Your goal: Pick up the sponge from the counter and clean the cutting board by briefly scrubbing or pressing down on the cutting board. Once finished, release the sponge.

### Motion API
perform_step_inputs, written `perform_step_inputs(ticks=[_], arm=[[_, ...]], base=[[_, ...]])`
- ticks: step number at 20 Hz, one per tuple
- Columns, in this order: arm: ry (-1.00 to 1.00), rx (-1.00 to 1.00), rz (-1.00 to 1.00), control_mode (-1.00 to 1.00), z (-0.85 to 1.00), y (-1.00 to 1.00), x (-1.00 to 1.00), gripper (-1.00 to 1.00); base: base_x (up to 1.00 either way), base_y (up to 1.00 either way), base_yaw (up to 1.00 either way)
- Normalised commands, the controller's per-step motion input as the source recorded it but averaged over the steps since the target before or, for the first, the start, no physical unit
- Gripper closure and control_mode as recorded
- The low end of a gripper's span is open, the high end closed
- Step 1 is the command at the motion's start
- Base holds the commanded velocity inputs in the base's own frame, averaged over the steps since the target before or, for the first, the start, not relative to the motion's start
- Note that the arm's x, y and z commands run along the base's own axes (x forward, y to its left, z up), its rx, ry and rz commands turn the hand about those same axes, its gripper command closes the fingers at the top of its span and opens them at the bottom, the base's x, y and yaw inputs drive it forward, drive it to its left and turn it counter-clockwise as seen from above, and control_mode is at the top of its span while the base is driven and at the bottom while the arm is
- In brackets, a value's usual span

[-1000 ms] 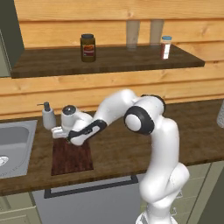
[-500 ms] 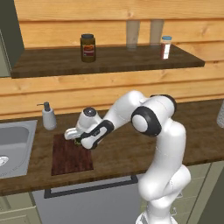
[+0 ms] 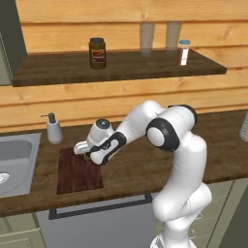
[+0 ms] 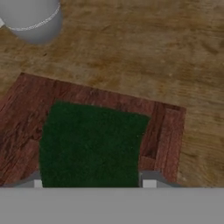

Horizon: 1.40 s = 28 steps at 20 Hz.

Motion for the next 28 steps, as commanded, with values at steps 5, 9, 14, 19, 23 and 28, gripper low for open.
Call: perform_step_inputs(ticks=[5,9,14,19,23,28], arm=[[-0.03,-0.11,0.17,-1.0,-0.13,0.0,-0.28,1.0],[-0.02,-0.08,0.14,-1.0,-0.04,-0.14,-0.39,1.0],[-0.01,-0.01,0.17,-1.0,-0.09,-0.16,-0.22,1.0],[0.0,0.01,0.14,-1.0,-0.12,-0.07,-0.08,1.0],[0.0,0.04,0.11,-1.0,-0.03,0.14,0.02,1.0],[0.0,0.0,0.13,-1.0,-0.01,0.55,0.0,1.0]], base=[[0.0,0.0,0.0],[0.0,0.0,0.0],[0.0,0.0,0.0],[0.0,0.0,0.0],[0.0,0.0,0.0],[0.0,0.0,0.0]])
